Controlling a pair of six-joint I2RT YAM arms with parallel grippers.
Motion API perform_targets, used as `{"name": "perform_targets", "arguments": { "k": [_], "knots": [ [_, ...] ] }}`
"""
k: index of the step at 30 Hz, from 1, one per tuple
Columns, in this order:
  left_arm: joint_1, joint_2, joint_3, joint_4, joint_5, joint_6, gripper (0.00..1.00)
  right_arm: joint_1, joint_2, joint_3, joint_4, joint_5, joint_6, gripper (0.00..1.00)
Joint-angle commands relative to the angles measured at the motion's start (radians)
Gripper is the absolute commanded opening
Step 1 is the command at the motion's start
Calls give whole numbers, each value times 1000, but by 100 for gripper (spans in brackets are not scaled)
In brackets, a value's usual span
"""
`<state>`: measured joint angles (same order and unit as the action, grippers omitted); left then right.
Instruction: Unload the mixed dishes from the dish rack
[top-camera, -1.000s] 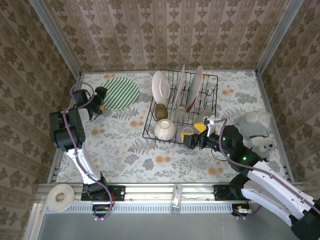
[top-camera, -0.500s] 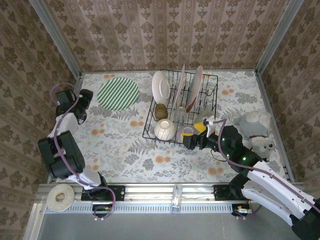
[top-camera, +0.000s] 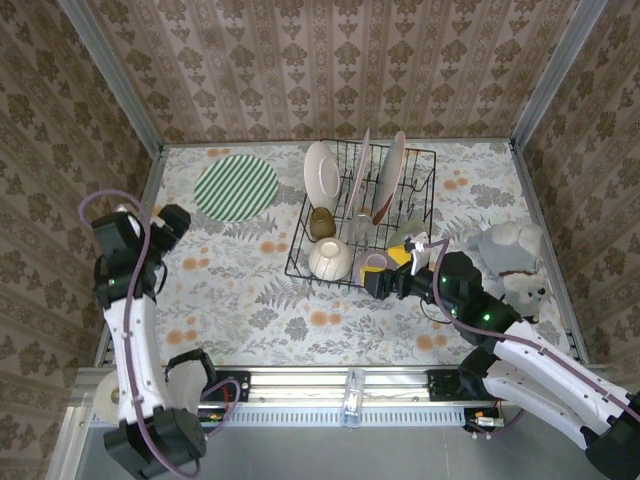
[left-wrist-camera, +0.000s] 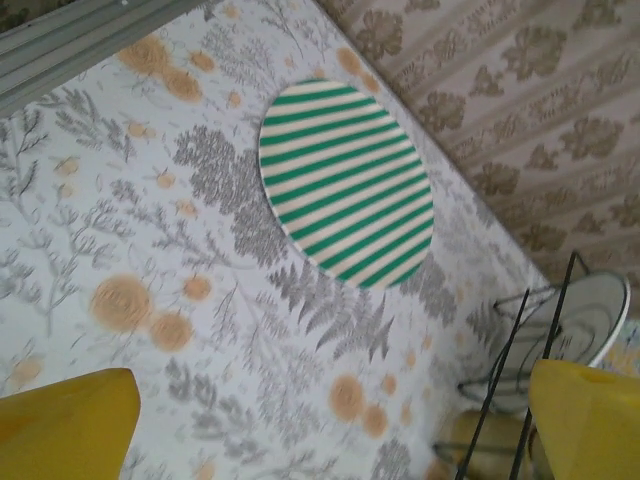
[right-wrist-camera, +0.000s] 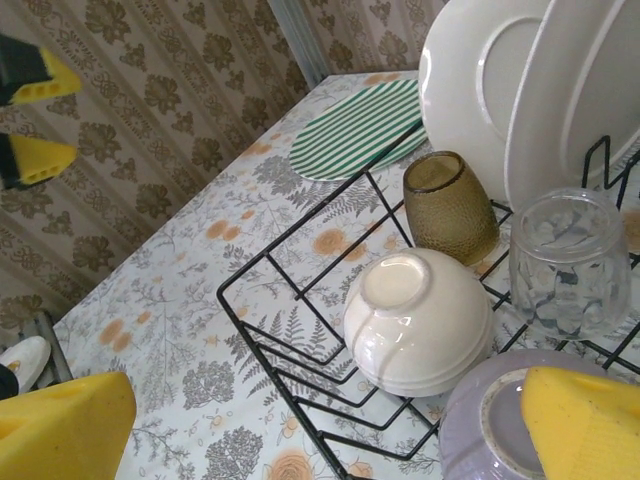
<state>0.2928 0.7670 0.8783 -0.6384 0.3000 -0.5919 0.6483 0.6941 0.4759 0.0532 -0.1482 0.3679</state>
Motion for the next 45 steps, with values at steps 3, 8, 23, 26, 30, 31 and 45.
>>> {"name": "perform_targets", "arguments": {
  "k": [3,8,23,26,30,31,45],
  "knots": [
    [-59,-95,-27,-132,22,184,100,20,27,23,6,56,-30,100],
    [-81,-152,-122,-57,59,195,100,48,42,26,-4,120,-64,100],
    [-468,-198,-185,1,-156,232,100,72,28,40,-45,128,-91,100],
    [-508,-273,-191,19,-133,236,100,73,20,44,-48,131,-88,100],
    [-508,-358,-217,68,-77,231,100,73,27,91,-105,192,-93,100],
    [-508,-372,-221,74,-69,232,100,73,19,138,-163,215,-93,100],
    [-504,-390,-303,301,250,135,100,65,225,821,-946,688,82,100]
  ]
}}
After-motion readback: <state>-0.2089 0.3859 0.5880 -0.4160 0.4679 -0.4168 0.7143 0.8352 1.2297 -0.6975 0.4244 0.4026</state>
